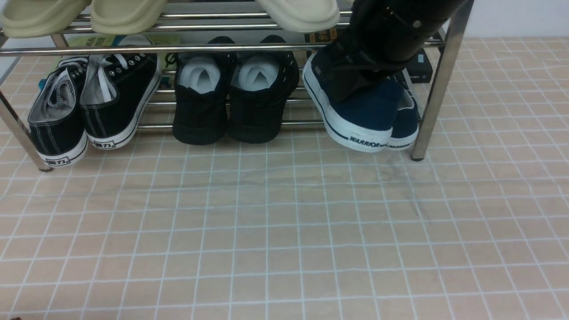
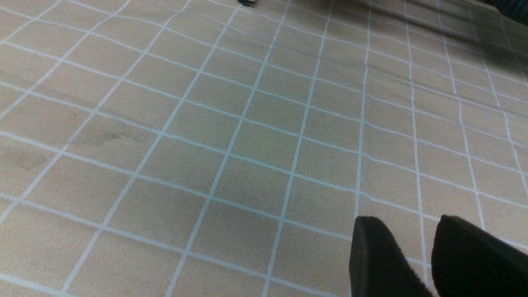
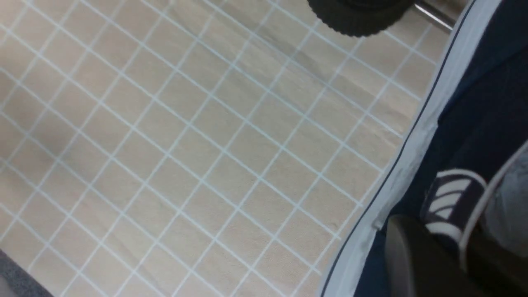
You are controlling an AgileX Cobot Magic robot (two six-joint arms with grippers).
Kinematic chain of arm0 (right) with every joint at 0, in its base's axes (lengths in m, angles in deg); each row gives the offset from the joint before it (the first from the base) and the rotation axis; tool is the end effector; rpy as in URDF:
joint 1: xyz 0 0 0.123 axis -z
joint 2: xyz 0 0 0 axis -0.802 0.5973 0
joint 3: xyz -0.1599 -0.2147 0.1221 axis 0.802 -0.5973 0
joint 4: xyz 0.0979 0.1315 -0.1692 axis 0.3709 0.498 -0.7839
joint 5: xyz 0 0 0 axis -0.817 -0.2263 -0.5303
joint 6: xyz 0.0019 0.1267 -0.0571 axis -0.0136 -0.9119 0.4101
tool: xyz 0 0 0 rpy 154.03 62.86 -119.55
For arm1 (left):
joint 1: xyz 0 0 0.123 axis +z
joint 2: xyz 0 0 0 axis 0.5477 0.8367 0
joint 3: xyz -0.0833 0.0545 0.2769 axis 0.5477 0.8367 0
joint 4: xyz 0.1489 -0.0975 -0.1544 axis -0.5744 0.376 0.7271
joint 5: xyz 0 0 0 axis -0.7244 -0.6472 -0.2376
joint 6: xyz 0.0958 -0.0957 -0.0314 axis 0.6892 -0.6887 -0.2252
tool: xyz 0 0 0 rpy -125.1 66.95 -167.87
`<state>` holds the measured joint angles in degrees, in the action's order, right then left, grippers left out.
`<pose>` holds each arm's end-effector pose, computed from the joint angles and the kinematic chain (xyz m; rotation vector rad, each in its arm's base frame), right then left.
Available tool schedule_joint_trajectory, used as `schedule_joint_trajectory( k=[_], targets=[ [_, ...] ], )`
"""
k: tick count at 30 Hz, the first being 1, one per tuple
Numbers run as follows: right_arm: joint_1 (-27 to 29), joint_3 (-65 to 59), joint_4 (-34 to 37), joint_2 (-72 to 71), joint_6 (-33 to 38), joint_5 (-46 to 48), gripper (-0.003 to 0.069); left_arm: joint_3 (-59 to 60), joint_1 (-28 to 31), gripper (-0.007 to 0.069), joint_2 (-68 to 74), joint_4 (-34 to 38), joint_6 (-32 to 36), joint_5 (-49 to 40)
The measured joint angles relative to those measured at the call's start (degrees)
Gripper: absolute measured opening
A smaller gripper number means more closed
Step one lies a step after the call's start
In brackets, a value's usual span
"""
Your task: Take the shoes off the shelf from the light coffee tablecloth by hand.
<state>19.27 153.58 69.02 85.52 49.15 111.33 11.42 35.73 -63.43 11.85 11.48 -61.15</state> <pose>0.3144 0.2414 0.3748 -0.7776 2.4728 0.4597 0.0685 0.0119 0.1544 -0.3241 1.9007 -0.0753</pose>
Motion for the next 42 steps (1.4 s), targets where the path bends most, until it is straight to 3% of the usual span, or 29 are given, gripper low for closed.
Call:
schedule_joint_trajectory(
  k=[10, 21, 32, 38, 42],
  targets=[
    [-0.02, -1.73, 0.3, -4.29, 0.44, 0.0, 0.0036, 0.0, 0.0, 0.024, 0.0, 0.0, 0.0, 0.0],
    [-0.02, -17.76, 0.26, -18.2, 1.75, -0.17, 0.0037, 0.0, 0.0, 0.024, 0.0, 0.0, 0.0, 0.0],
    [-0.02, -27.91, 13.21, -23.6, 1.93, -0.16, 0.0039, 0.0, 0.0, 0.024, 0.0, 0.0, 0.0, 0.0],
    [-1.13, -34.16, 14.41, -23.71, 1.93, -0.83, 0.0038, 0.0, 0.0, 0.024, 0.0, 0.0, 0.0, 0.0],
    [-3.64, -38.75, 14.47, -23.65, 1.76, -6.77, 0.0038, 0.0, 0.0, 0.024, 0.0, 0.0, 0.0, 0.0]
  ],
)
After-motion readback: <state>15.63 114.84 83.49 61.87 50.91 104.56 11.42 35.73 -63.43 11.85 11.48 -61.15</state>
